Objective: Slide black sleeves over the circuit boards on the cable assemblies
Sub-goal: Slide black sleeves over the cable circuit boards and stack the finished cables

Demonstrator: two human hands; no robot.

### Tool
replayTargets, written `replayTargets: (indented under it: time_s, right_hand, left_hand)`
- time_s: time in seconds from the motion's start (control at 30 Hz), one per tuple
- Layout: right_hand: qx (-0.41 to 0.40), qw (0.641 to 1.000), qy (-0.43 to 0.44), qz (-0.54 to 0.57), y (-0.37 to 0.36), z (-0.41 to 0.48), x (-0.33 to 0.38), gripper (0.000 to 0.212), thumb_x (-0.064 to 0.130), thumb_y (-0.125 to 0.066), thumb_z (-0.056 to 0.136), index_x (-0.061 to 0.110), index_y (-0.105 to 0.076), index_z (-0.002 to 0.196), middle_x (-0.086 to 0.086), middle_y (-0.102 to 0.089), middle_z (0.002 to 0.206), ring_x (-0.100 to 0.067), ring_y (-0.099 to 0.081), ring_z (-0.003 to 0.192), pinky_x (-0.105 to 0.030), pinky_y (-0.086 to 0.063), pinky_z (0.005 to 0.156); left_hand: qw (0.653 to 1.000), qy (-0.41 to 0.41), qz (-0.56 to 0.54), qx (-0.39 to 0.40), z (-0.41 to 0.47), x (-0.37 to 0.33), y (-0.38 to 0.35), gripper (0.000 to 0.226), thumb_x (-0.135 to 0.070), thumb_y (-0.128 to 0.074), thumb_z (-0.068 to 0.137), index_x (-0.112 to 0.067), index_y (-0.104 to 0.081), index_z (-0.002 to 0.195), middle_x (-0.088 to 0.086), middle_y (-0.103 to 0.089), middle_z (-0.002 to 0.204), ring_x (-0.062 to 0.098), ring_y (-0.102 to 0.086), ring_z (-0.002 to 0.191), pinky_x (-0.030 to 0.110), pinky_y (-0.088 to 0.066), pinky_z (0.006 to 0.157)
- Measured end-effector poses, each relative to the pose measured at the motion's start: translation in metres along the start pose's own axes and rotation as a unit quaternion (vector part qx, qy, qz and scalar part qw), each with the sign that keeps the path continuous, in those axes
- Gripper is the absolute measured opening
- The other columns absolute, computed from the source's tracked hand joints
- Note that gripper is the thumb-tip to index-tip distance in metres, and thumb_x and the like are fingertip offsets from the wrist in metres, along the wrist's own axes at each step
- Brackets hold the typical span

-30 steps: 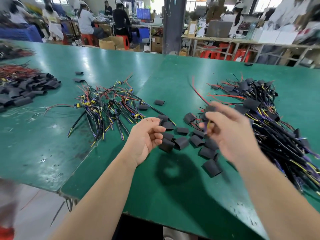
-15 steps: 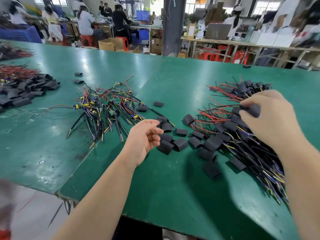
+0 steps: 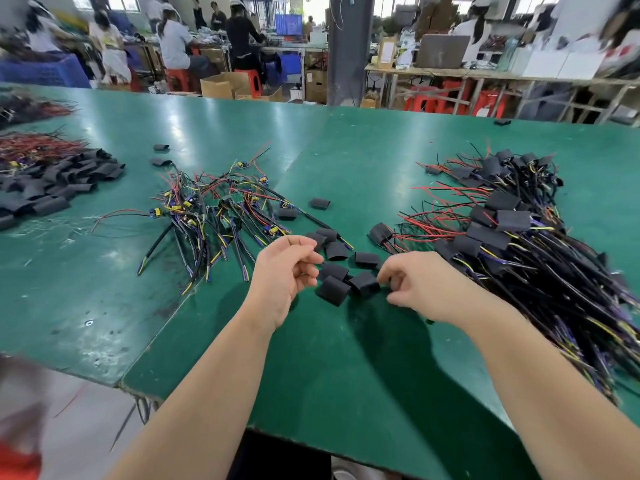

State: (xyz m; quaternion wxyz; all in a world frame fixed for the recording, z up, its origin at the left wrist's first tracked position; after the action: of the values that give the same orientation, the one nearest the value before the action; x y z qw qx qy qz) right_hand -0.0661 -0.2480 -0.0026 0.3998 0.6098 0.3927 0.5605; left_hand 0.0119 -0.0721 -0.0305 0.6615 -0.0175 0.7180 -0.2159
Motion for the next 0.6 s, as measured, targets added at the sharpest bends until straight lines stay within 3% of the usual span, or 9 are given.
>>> replayTargets:
  time_s: [0.1, 0.2, 0.3, 0.37, 0.47, 0.6]
  right_hand:
    - [-0.09, 0.996, 0.015, 0.004, 0.011, 0.0, 0.006, 0.016, 0.013, -0.066, 0.084, 0.019, -0.068, 0.098, 0.002, -0.063, 0.09, -0.015, -0.056, 0.082, -0.026, -0.043, 0.081]
    - [-0.238, 0.967, -0.085, -0.021, 0.023, -0.017, -0.006, 0.008, 0.021, -0.058, 0.087, 0.018, -0.063, 0.094, -0.003, -0.06, 0.094, -0.025, -0.058, 0.089, -0.033, -0.045, 0.073]
    - [-0.184, 0.956, -0.197, -0.119, 0.004, -0.023, -0.017, 0.02, 0.031, -0.055, 0.09, 0.018, -0.057, 0.106, -0.007, -0.054, 0.106, -0.03, -0.058, 0.101, -0.034, -0.045, 0.073]
    - [-0.152, 0.969, -0.165, -0.107, -0.009, -0.016, -0.012, 0.024, 0.029, -0.054, 0.091, 0.016, -0.056, 0.111, -0.008, -0.051, 0.109, -0.031, -0.056, 0.105, -0.035, -0.046, 0.079]
    - [-0.167, 0.982, -0.086, -0.019, -0.017, -0.007, 0.001, 0.029, 0.02, -0.054, 0.09, 0.015, -0.055, 0.119, -0.008, -0.049, 0.112, -0.03, -0.054, 0.105, -0.036, -0.044, 0.085]
    - [-0.225, 0.969, -0.091, 0.045, -0.014, -0.012, 0.002, 0.04, 0.014, -0.055, 0.086, 0.022, -0.053, 0.125, -0.001, -0.048, 0.119, -0.029, -0.058, 0.092, -0.035, -0.047, 0.076]
  left_hand:
    - [0.998, -0.034, 0.04, -0.033, 0.002, -0.002, 0.008, 0.022, 0.004, -0.05, 0.089, -0.012, -0.06, 0.081, 0.001, -0.064, 0.062, 0.012, -0.053, 0.051, 0.021, -0.045, 0.047]
    - [0.964, -0.113, 0.205, -0.128, 0.002, -0.009, 0.024, 0.025, -0.003, -0.056, 0.085, -0.028, -0.06, 0.085, -0.009, -0.066, 0.072, 0.004, -0.055, 0.059, 0.014, -0.045, 0.056]
    - [0.916, -0.167, 0.307, -0.197, 0.0, -0.017, 0.034, 0.028, -0.009, -0.054, 0.082, -0.035, -0.053, 0.092, -0.01, -0.064, 0.079, 0.002, -0.053, 0.061, 0.009, -0.038, 0.054]
    - [0.902, -0.184, 0.328, -0.211, 0.001, -0.019, 0.037, 0.028, -0.008, -0.052, 0.081, -0.029, -0.05, 0.099, -0.008, -0.065, 0.082, 0.008, -0.052, 0.063, 0.019, -0.043, 0.063]
    - [0.889, -0.187, 0.363, -0.209, 0.002, -0.018, 0.037, 0.03, -0.007, -0.052, 0.079, -0.026, -0.05, 0.102, -0.008, -0.065, 0.082, 0.018, -0.053, 0.067, 0.035, -0.046, 0.07]
    - [0.883, -0.152, 0.393, -0.206, 0.007, -0.012, 0.04, 0.025, -0.009, -0.054, 0.08, -0.028, -0.055, 0.098, -0.011, -0.063, 0.083, 0.021, -0.057, 0.075, 0.043, -0.048, 0.082]
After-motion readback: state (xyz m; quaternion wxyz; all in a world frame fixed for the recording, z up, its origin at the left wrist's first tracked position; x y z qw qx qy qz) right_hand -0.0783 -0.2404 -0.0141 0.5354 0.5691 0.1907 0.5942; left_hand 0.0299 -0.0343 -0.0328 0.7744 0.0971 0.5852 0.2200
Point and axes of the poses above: each hand's wrist, its own z-axis towards the middle knuckle, its own y-axis out of the back of the hand, x = y × z, the point moved 7 cm from there along z, towards the middle knuckle
